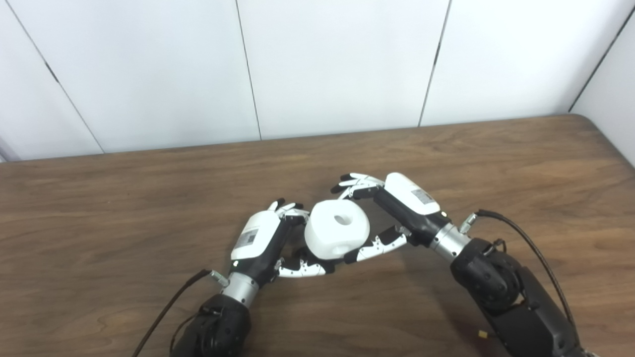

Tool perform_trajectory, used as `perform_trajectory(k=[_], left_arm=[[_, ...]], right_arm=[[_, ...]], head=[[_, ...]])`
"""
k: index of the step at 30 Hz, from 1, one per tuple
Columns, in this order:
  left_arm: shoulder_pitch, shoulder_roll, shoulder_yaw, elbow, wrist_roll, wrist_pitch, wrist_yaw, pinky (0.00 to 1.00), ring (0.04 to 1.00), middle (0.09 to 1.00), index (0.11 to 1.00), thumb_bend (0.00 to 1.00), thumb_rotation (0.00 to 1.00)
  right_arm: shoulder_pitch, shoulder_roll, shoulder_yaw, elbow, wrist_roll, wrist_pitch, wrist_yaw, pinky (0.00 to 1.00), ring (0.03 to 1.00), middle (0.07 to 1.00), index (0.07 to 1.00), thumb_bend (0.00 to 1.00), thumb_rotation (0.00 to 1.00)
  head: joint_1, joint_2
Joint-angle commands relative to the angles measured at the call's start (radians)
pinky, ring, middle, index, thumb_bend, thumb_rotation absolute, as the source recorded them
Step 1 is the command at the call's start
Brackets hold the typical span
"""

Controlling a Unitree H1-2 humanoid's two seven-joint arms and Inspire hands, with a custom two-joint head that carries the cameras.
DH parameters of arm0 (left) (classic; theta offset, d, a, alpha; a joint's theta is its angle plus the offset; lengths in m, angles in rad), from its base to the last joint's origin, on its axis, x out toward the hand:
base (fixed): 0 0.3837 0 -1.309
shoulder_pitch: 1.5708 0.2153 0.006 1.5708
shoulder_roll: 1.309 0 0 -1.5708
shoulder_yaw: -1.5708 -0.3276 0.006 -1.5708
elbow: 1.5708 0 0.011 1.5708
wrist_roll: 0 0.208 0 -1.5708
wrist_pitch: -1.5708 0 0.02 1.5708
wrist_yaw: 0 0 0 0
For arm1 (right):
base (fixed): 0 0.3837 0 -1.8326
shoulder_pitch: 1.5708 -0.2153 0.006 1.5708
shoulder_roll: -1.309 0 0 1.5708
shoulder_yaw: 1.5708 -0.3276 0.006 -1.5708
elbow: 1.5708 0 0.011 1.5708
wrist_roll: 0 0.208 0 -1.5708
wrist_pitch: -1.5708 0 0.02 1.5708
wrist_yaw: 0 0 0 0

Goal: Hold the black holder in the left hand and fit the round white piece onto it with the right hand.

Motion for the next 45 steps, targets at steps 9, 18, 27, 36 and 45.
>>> perform_trajectory(k=[9,18,27,36,45], left_arm=[[-0.026,-0.019,-0.014,-0.015,0.003,0.006,0.010,1.00,0.890,0.753,0.482,0.52,0.07],[-0.024,-0.029,-0.018,-0.009,0.005,0.012,0.017,1.00,0.892,0.749,0.482,0.52,0.07],[-0.023,-0.029,-0.026,-0.001,0.007,0.020,0.012,1.00,0.901,0.747,0.482,0.52,0.07],[-0.026,-0.038,-0.042,0.018,0.019,0.011,0.034,1.00,0.889,0.739,0.482,0.52,0.07],[-0.025,-0.049,-0.049,0.027,0.016,0.008,0.048,1.00,0.889,0.732,0.481,0.52,0.07]], right_arm=[[-0.064,-0.049,0.003,-0.043,-0.028,-0.040,0.025,0.67,0.882,0.783,0.541,0.49,0.29],[-0.081,-0.074,0.013,-0.070,-0.060,-0.044,0.053,0.68,0.887,0.782,0.539,0.48,0.33],[-0.103,-0.083,0.013,-0.092,-0.094,-0.048,0.086,0.67,0.892,0.787,0.539,0.48,0.31],[-0.124,-0.099,0.020,-0.103,-0.109,-0.052,0.124,0.65,0.895,0.789,0.528,0.49,0.34],[-0.136,-0.110,0.012,-0.113,-0.102,-0.045,0.158,0.65,0.895,0.791,0.552,0.54,0.36]], head=[[0.009,0.002],[0.007,-0.003],[0.003,-0.015],[0.000,-0.023],[-0.006,-0.023]])
